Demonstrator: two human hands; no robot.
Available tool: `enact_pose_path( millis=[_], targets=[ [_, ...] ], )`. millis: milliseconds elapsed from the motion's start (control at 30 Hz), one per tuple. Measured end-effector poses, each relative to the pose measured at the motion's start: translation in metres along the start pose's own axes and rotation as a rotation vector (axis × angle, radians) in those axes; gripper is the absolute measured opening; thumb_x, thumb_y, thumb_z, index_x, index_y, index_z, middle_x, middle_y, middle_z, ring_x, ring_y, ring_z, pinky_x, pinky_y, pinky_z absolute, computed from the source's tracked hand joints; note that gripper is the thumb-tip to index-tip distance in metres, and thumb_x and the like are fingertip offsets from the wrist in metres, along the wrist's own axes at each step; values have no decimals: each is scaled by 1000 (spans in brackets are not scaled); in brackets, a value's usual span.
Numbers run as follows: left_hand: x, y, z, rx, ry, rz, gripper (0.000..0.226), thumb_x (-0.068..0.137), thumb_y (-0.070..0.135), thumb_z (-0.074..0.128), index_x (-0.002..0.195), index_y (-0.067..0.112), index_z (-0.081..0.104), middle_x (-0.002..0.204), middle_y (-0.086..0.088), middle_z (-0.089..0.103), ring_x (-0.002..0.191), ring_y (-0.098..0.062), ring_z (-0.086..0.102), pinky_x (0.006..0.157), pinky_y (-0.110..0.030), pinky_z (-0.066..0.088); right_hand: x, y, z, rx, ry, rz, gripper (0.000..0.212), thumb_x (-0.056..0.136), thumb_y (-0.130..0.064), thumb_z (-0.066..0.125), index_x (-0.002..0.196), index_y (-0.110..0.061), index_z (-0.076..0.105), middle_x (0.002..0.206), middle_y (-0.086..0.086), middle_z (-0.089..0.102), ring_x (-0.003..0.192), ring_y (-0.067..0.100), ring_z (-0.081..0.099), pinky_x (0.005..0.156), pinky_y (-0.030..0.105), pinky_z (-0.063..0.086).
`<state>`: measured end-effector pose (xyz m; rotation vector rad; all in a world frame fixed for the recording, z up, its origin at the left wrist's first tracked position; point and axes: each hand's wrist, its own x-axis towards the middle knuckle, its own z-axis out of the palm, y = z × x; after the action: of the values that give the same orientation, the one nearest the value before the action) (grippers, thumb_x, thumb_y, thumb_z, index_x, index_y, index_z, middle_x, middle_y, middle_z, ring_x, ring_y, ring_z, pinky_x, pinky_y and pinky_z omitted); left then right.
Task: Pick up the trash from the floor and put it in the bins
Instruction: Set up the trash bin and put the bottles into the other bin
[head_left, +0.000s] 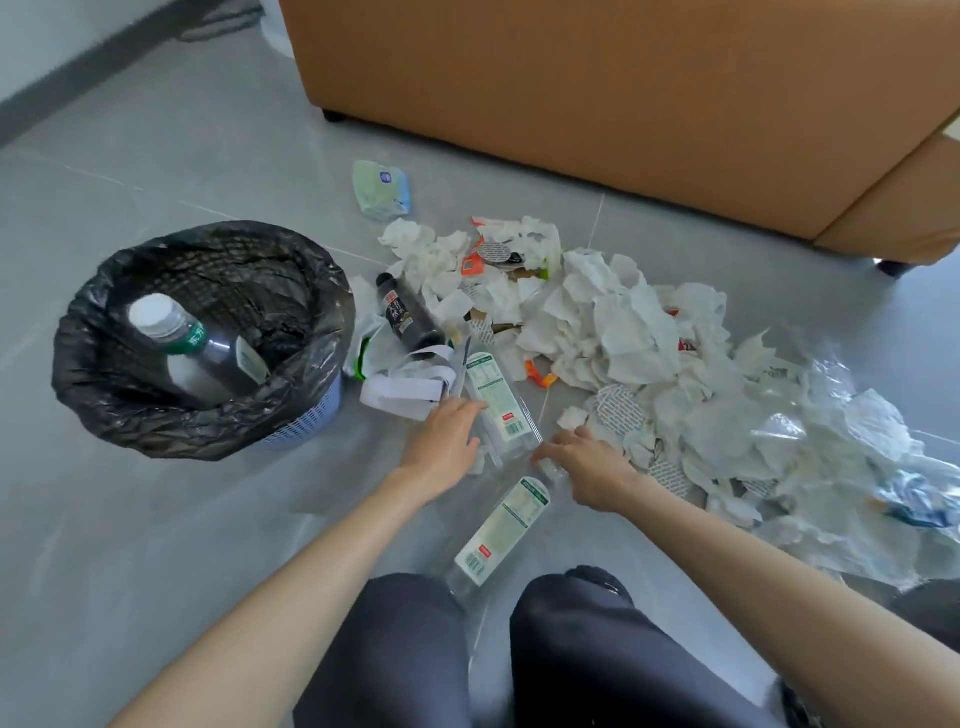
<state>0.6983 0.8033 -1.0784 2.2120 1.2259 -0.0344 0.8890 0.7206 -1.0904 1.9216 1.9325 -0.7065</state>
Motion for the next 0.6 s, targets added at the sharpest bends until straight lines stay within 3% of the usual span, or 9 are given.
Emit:
enact_pose_path(
  millis=[200,333,500,600],
  targets=[
    [30,10,15,395,-89,180,86,81,-3,60,150,19,14,158,-1,11,144,-23,15,113,-40,28,12,18,28,-245,54,-12,55,87,-15,59,137,-30,41,135,-3,50,127,23,36,103,36,28],
    [54,21,23,725,-207,268,93,82,-2,60,151,20,2,160,-5,-4,146,-31,1,116,-43,17,12,33,32,-211,88,14,53,88,-23,61,137,-30,42,131,-3,53,126,22,40,105,36,27],
    [73,29,33,836,-230,302,85,83,5,61,150,24,13,158,-10,7,145,-30,6,113,-41,17,8,41,14,-127,121,54,52,88,-13,59,136,-27,45,133,0,49,126,23,38,100,33,31],
    [75,27,29,829,-195,347,77,80,-3,59,145,19,24,152,-11,20,143,-26,13,111,-44,20,5,40,-7,-34,48,44,54,83,-21,68,133,-28,49,128,0,52,122,23,44,93,34,38]
  ],
)
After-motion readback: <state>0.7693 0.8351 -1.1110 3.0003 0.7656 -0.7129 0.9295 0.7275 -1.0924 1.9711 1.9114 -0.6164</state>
